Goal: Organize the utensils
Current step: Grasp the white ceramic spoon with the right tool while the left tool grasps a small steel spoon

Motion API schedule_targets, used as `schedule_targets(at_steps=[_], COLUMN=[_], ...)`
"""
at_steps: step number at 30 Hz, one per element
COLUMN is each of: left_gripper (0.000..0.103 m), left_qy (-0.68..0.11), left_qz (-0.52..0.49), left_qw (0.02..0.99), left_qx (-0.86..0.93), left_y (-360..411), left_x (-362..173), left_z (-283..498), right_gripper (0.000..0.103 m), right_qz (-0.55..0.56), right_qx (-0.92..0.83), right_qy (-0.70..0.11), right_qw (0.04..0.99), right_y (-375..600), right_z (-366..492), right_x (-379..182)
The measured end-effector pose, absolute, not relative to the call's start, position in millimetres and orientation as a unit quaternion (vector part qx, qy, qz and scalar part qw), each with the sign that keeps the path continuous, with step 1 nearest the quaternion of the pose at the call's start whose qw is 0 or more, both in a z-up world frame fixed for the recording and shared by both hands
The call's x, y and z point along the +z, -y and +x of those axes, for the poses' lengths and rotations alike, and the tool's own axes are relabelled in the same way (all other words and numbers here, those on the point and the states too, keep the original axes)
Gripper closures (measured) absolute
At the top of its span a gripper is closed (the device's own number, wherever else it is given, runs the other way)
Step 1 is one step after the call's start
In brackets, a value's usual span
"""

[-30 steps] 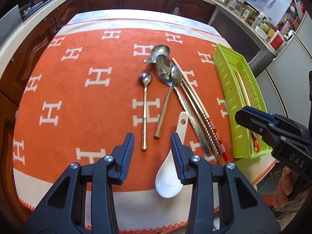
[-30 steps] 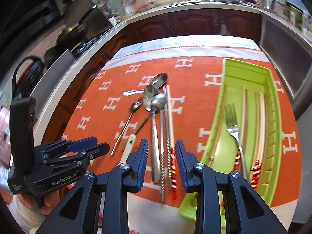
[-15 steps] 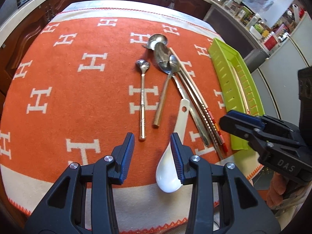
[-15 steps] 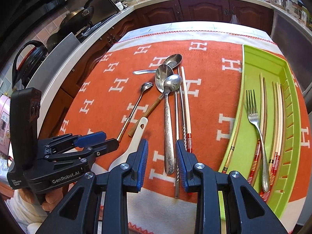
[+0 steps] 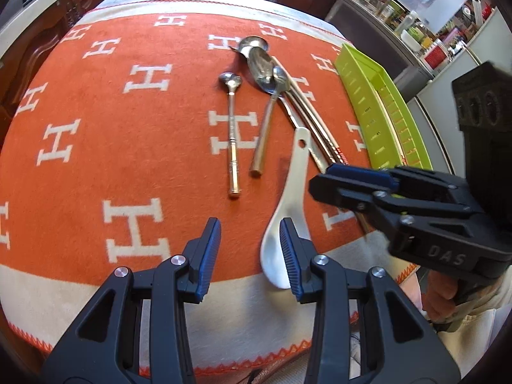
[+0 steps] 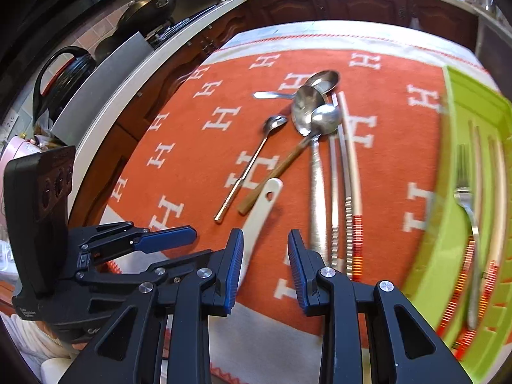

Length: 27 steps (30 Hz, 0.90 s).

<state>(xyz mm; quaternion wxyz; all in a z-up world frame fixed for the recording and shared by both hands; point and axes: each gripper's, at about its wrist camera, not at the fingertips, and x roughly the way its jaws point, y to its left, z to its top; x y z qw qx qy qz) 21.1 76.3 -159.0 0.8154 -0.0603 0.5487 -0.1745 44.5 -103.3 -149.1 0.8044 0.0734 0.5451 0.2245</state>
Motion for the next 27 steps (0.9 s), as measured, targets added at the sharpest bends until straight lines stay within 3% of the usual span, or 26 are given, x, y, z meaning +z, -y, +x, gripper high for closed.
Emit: schedule_targets(at_steps=[9, 13, 20, 27], left_gripper=[0.068, 0.068, 0.068, 0.068], left_qy=[-0.544, -0.541, -0.533, -0.526], left_qz=[-0.090, -0.101, -0.113, -0.146], left_qw=[0.820, 0.822, 0.825, 0.823], left_qx=[-0.154, -0.149, -0.149, -0.158], left_y=[-98.1, -102.2, -101.1, -93.6], left_x=[-160.6, -160.0, -156.7, -162.6], left_z=[24.8, 32.5, 64.7, 122.3], right_gripper=[0.074, 0.092, 0.099, 0.099], right_qz=[0.089, 0.100, 0.103, 0.113], right_qx=[0.244, 0.246, 0.236, 0.217], right_qy=[-0.547, -0.549, -0.530, -0.516], right_qw=[0.796, 0.793, 0.808, 0.821], right_y=[87.0, 88.2, 97.9, 117.2], right_z=[49.6, 51.0, 51.8, 54.3], right_x=[-177.1, -180.9, -170.9, -154.1])
